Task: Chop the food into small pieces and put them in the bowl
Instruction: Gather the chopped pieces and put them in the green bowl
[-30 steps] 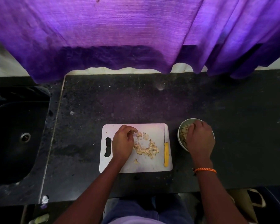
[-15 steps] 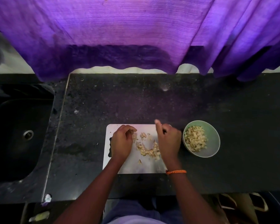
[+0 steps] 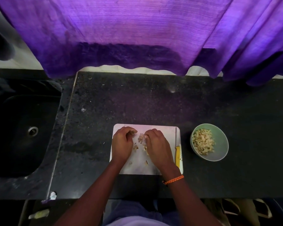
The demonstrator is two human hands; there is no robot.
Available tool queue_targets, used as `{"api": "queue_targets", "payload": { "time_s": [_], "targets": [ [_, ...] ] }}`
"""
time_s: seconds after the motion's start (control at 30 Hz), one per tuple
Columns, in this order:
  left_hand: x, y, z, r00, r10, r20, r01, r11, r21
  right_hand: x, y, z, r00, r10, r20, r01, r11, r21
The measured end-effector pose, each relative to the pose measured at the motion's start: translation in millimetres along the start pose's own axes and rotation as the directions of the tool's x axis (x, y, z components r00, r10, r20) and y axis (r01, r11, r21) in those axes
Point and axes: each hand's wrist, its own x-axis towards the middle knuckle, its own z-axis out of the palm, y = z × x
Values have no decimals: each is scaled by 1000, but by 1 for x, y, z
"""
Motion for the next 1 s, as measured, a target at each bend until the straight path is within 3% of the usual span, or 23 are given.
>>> {"api": "queue_targets", "payload": {
  "time_s": [0.17,0.33,0.4,0.53,0.63,0.8,0.93,1.0],
  "targets": [
    [-1,5,2,998,52,23,-54,996,76,-3,2,0,999,28,-15,-27,998,50],
    [-5,12,2,996,41,85,-44,998,39,-10,-2,-3,996,40,-75,-29,990,139],
    [-4,10,1,994,41,104,-47,998,52,-11,-2,-4,996,87,-4,-86,985,148],
    [-2,8,0,995,42,92,-47,998,51,-8,6,4,997,72,25,-72,997,9],
    [-1,8,-3,996,51,72,-55,997,51,-7,12,2,998,40,48,-43,997,61],
    [3,4,-7,998,35,55,-37,999,40,-6,10,-10,980,96,-177,-64,982,180],
    [3,0,-9,997,22,71,-26,998,56,-4,13,-10,1000,5,-17,-6,998,-66],
    [3,-1,-10,994,45,95,-51,997,65,-1,13,-11,1000,25,-17,-27,994,-108]
  ]
}}
